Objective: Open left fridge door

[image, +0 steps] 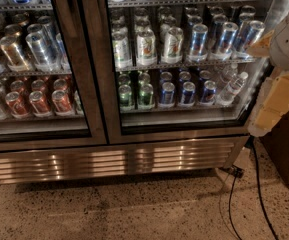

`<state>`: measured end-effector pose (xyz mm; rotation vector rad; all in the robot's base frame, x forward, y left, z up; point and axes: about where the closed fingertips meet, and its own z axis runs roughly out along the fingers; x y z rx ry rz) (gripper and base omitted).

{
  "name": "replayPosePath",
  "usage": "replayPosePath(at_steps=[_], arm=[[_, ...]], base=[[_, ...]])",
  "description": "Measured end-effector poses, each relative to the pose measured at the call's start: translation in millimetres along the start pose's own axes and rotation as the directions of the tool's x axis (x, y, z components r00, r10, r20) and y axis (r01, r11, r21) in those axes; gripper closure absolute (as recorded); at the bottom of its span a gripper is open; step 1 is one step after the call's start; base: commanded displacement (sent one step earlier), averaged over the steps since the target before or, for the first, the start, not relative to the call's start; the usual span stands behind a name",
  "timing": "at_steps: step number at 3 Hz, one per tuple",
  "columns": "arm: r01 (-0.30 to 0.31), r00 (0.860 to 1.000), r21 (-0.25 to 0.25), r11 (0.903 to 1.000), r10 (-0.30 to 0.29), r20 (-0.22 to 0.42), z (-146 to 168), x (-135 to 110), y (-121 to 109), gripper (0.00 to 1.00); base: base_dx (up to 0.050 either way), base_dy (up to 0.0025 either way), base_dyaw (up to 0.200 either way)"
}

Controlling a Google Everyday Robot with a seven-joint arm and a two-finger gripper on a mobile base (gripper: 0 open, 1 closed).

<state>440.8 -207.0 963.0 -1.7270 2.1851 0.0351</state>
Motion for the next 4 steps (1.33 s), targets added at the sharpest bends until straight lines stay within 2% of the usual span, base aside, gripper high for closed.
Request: replayPosePath(at_steps=[1,2,3,4], arm=[[0.019,0.979,-0.090,0.9957,0.000,0.204,43.7,17.0,-7.4,0.00],[0.116,0.895,-0.234,0.9652,0.001,0.447,77.1,18.4,2.5,0.00],[0.121,0.843,-0.317,0.9407,0.072,0.534,103.6,14.0,3.3,0.00],[0.121,0.842,-0.317,0.9407,0.072,0.534,103.6,13.9,3.3,0.00]], base=[[0.000,0.00000,0.000],[0.000,0.00000,0.000],[0.000,0.00000,0.000],[0.000,0.00000,0.000]])
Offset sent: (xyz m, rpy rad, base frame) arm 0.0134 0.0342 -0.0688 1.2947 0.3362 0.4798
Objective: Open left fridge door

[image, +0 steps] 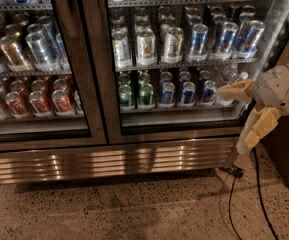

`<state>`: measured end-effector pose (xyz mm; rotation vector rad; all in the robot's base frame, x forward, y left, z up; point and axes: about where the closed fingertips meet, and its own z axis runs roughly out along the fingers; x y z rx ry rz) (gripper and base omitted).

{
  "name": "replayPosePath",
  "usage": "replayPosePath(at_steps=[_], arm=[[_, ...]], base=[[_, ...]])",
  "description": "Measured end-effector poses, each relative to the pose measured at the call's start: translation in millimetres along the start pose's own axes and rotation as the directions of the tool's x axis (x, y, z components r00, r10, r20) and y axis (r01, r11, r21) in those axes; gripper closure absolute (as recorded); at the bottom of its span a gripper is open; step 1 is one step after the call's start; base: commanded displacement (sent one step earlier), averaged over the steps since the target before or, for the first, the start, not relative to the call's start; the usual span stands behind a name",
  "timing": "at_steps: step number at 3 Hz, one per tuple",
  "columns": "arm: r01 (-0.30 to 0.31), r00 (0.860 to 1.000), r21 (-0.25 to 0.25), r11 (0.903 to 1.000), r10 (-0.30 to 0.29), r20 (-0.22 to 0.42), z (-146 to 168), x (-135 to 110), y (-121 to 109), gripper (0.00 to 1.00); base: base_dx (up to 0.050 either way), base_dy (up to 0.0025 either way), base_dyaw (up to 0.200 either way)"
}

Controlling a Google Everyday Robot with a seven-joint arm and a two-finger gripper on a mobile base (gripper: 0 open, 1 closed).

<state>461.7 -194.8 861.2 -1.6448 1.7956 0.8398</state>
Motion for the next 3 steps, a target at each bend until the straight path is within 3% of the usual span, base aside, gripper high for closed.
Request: replayPosePath(at_steps=[1,2,3], arm=[[0.043,0.990,-0.087,0.9953,-0.030,0.140,8.2,-8.7,1.5,0.00],[0.040,0.972,-0.122,0.9917,-0.010,0.234,14.6,-15.7,-1.7,0.00],[0.040,0.972,-0.122,0.9917,-0.010,0.234,14.5,-15.8,-1.7,0.00]], base=[[0.000,0.00000,0.000],[0.000,0.00000,0.000],[0.000,0.00000,0.000]])
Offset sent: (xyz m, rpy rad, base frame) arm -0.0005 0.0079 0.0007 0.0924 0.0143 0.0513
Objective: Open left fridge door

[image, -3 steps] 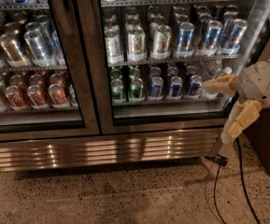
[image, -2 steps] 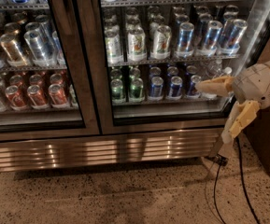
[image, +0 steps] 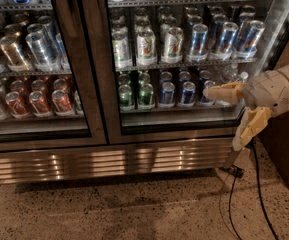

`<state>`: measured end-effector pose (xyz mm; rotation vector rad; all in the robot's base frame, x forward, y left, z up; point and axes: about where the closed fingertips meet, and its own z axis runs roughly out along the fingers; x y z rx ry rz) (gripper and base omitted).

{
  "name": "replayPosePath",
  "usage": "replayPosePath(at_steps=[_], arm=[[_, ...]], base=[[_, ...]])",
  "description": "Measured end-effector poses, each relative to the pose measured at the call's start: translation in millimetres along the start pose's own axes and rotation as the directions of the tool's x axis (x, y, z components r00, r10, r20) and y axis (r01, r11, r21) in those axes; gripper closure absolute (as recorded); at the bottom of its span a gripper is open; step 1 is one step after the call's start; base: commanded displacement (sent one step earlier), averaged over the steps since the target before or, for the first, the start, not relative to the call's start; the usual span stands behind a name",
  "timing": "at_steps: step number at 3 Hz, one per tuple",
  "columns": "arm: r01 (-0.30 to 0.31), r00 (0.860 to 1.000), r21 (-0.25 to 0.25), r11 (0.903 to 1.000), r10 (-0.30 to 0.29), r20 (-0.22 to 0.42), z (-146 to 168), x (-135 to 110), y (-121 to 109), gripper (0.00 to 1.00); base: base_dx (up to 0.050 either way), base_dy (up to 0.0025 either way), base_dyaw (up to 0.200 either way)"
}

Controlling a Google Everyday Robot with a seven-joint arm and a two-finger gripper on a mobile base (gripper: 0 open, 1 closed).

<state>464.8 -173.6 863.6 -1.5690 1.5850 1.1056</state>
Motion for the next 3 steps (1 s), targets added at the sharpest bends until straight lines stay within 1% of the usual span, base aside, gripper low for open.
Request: replayPosePath(at_steps=[1,2,3], arm=[[0.059,0.996,-0.003,0.9983,-0.058,0.066,-18.5,-48.1,3.2,0.00],[0.117,0.981,0.063,0.9911,-0.126,0.147,-37.7,-106.0,-10.1,0.00],[0.117,0.981,0.063,0.9911,-0.125,0.147,-37.6,-106.0,-10.2,0.00]], base=[[0.000,0.00000,0.000],[0.000,0.00000,0.000],[0.000,0.00000,0.000]])
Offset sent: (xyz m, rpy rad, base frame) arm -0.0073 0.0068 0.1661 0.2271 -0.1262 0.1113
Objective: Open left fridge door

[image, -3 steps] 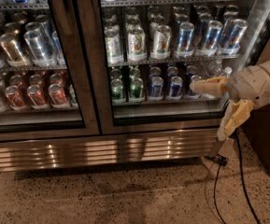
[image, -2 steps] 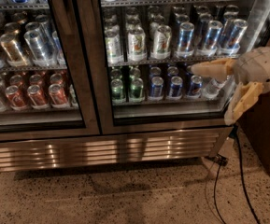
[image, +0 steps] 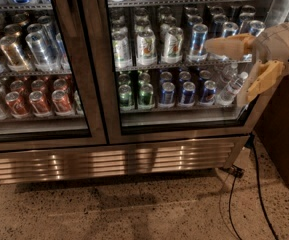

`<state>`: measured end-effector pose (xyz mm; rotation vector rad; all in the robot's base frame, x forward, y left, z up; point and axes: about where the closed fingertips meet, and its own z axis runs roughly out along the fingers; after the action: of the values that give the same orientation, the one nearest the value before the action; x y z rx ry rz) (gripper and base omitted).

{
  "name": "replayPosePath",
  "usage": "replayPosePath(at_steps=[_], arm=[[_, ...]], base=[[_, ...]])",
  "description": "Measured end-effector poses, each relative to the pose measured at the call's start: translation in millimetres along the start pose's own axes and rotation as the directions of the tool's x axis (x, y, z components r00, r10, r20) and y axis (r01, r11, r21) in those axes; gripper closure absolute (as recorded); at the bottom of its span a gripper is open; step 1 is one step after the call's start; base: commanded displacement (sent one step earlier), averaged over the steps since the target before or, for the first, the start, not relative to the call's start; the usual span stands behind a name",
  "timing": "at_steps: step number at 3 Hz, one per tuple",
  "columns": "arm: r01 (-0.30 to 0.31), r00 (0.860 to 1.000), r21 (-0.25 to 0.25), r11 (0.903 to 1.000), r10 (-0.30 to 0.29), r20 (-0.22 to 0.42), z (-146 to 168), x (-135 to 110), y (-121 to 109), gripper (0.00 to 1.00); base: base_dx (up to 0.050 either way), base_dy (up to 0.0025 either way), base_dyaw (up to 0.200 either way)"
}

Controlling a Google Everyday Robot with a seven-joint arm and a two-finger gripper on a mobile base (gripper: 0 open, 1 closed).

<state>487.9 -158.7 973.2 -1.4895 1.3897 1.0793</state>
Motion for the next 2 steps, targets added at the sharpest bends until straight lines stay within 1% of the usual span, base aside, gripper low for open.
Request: replayPosePath(at_steps=[1,2], arm=[[-0.024,1.000,-0.002,0.9997,0.024,0.009,4.2,1.3,-6.4,0.00],[-0.064,0.983,-0.116,0.9911,0.083,0.162,15.2,8.3,-6.6,0.00]], base=[[0.000,0.00000,0.000],[0.000,0.00000,0.000]])
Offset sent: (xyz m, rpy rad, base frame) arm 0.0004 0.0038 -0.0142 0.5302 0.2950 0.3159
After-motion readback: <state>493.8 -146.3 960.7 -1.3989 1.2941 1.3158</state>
